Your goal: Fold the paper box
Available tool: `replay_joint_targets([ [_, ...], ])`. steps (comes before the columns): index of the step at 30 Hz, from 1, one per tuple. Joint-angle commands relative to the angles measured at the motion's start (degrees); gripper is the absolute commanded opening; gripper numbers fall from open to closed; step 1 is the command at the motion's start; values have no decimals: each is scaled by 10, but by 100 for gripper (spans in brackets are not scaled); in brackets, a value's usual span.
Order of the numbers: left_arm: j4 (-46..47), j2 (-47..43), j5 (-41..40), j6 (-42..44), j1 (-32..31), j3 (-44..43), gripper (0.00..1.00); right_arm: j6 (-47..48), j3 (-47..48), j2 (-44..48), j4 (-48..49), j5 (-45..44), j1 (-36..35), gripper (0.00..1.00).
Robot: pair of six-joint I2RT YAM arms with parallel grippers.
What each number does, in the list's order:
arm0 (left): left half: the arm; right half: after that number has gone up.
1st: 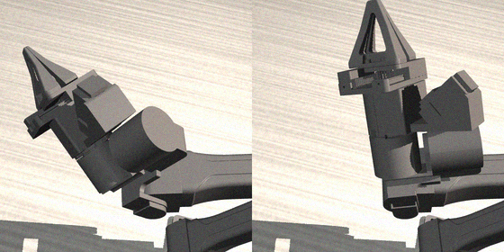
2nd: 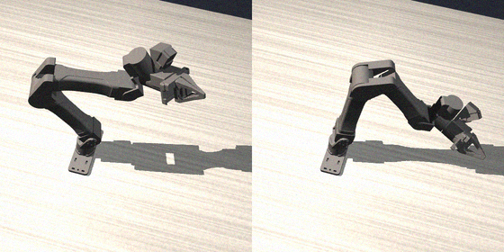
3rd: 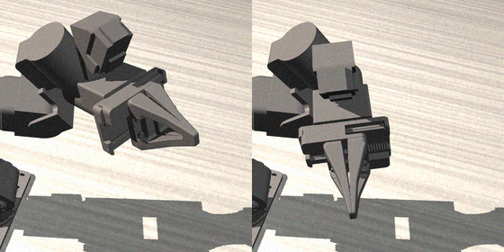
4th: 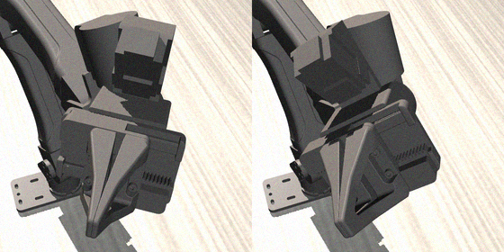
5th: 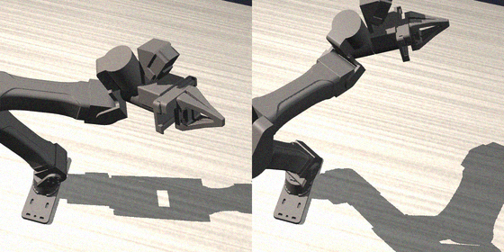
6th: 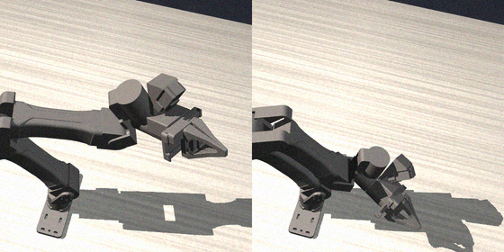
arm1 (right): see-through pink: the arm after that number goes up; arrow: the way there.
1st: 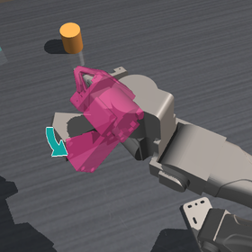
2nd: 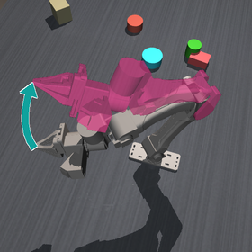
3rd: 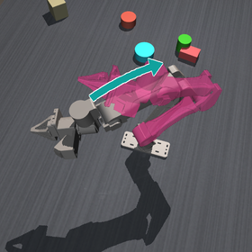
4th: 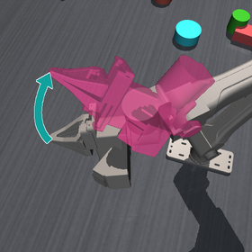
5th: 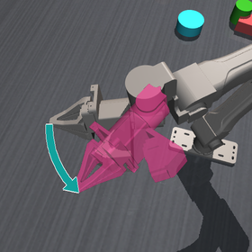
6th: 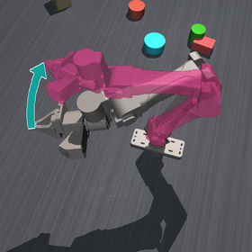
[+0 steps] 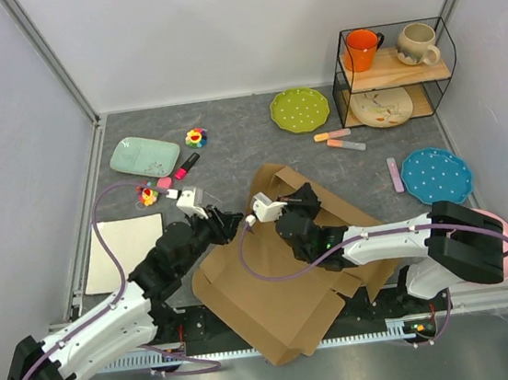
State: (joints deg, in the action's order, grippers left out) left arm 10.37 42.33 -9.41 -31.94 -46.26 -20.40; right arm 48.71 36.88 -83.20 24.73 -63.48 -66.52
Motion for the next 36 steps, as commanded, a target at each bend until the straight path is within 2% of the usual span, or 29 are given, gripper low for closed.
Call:
replay_joint_targets([
  [1, -53, -26, -94, -20, -2, 16, 45, 1, -8, -1, 23, 0, -11, 0],
  [5, -78, -21, -178, -54, -1, 11, 46, 63, -22, 6, 87, -24, -26, 0],
  [8, -43, 5, -234, -52, 3, 14, 49, 116, -32, 8, 126, -27, -34, 0],
  [13, 94, 81, -222, -9, 14, 5, 50, 211, -30, -9, 221, -30, -41, 0],
  [17, 192, 150, -140, 5, 37, -1, 52, 290, -16, -14, 248, -20, -42, 0],
  [21, 271, 212, -69, 1, 64, -6, 53, 319, -8, -14, 248, -8, -41, 0],
  [28, 401, 274, 46, 6, 86, 17, 53, 264, -26, -7, 194, -6, -36, 0],
  [32, 442, 317, 140, 25, 85, 6, 53, 256, -23, -2, 183, -6, -34, 0],
  [36, 478, 349, 178, 32, 86, 0, 53, 249, -21, 2, 175, -8, -34, 0],
])
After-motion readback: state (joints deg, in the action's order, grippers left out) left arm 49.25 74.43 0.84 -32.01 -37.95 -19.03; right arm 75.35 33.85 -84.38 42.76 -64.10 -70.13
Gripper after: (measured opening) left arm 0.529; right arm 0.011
